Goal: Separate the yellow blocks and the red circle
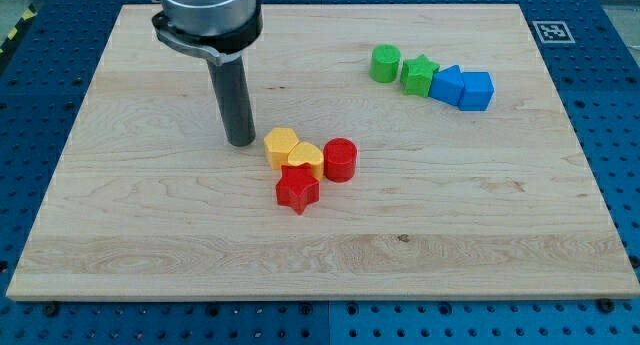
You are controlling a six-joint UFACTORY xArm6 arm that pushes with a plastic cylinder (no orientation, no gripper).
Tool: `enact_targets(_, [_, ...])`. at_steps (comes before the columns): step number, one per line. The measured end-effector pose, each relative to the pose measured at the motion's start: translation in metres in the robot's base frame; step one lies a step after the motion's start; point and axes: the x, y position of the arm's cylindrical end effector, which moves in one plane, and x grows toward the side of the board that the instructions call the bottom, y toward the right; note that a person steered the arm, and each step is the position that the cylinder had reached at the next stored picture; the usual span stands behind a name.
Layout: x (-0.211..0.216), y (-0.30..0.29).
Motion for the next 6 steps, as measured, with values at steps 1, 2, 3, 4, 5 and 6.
enact_targets(1, [-0.010, 0.033])
enact_targets(2, [-0.012, 0.082])
enact_targets(3, [-0.010, 0.118])
enact_targets(4, [0.000, 0.139])
enact_targets(5, [0.010, 0.145])
enact_targets(6, [0.010, 0.140])
